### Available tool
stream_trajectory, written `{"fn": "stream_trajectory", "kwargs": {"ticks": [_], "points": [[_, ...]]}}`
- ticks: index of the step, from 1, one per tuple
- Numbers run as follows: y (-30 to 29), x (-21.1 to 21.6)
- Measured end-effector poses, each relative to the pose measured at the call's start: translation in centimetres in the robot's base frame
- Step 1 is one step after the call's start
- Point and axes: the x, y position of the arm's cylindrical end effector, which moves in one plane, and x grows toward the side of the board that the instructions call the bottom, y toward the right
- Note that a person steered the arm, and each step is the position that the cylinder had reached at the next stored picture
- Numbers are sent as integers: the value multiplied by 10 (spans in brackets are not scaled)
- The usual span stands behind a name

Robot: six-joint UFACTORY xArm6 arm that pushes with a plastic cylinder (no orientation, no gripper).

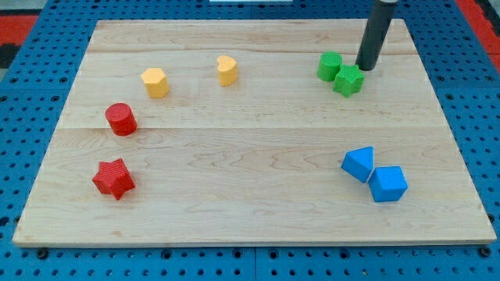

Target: Separate the blue triangle from blue cube

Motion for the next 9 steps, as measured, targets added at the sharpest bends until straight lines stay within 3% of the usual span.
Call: {"fn": "stream_trajectory", "kwargs": {"ticks": [3,5,7,8,9], "points": [[-91,-6],[3,-5],[2,28],[46,77],[54,151]]}}
